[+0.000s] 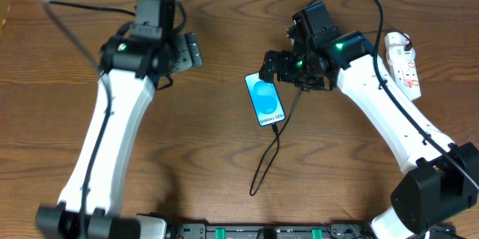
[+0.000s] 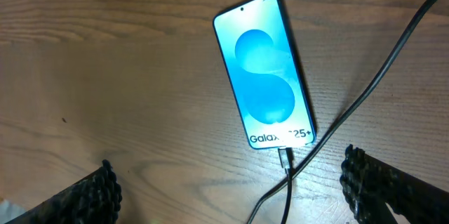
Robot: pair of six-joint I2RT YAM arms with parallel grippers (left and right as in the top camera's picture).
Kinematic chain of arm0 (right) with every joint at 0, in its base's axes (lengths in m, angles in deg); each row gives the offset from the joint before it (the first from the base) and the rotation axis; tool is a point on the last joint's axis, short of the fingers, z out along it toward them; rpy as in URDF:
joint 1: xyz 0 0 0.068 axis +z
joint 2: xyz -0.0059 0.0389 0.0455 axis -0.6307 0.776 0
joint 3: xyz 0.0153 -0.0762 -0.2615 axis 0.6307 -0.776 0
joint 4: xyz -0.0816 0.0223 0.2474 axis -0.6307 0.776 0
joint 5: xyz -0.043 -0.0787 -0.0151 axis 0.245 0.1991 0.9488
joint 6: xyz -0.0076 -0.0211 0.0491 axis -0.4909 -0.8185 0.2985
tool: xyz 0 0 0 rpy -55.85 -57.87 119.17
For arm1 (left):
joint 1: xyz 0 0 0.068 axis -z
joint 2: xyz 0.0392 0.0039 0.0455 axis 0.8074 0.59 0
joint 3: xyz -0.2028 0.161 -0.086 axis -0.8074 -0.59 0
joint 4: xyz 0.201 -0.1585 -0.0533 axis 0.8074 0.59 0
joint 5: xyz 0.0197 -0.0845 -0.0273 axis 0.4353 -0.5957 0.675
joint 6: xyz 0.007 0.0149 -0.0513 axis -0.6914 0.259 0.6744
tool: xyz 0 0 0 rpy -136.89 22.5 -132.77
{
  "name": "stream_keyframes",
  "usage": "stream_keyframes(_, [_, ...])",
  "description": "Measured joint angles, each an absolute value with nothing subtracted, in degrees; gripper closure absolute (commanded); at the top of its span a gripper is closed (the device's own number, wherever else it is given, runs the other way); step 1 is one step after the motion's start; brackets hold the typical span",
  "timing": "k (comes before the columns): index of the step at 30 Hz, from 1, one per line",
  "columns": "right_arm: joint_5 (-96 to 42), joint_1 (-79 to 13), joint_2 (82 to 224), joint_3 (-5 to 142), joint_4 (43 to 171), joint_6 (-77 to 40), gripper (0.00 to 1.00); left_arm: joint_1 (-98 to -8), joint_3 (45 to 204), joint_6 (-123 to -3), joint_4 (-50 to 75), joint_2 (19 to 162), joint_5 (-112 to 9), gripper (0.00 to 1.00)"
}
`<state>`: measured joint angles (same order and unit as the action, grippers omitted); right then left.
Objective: Plug charger to phone and switch on socket
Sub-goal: 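Open the left gripper and lift the left arm away from the phone, then move the right gripper right toward the white power strip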
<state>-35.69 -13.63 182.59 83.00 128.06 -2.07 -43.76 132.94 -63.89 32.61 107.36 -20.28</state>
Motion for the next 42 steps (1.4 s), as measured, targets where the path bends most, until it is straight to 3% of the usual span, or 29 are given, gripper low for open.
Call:
stream_keyframes(7, [-35.69, -13.63, 182.59, 83.0, 128.06, -2.07, 0.01, -43.76, 132.94, -64.55, 34.83, 99.25, -19.43, 0.05])
stream_keyframes(20, [-40.43, -16.53, 182.59, 83.02, 127.08, -7.36, 0.01, -43.76, 132.94, -64.55, 34.83, 98.75, -19.41, 0.05])
stream_keyframes(31, [-55.16, -40.86, 182.59, 83.72, 129.22, -18.83, 0.01, -43.76, 132.94, -64.55, 34.86, 98.75, -19.25, 0.05])
stream_keyframes(42, [-58.0, -66.65, 182.59, 83.76, 134.25, -29.63, 0.01, -43.76, 132.94, -64.55, 34.86, 98.75, -19.25, 0.05])
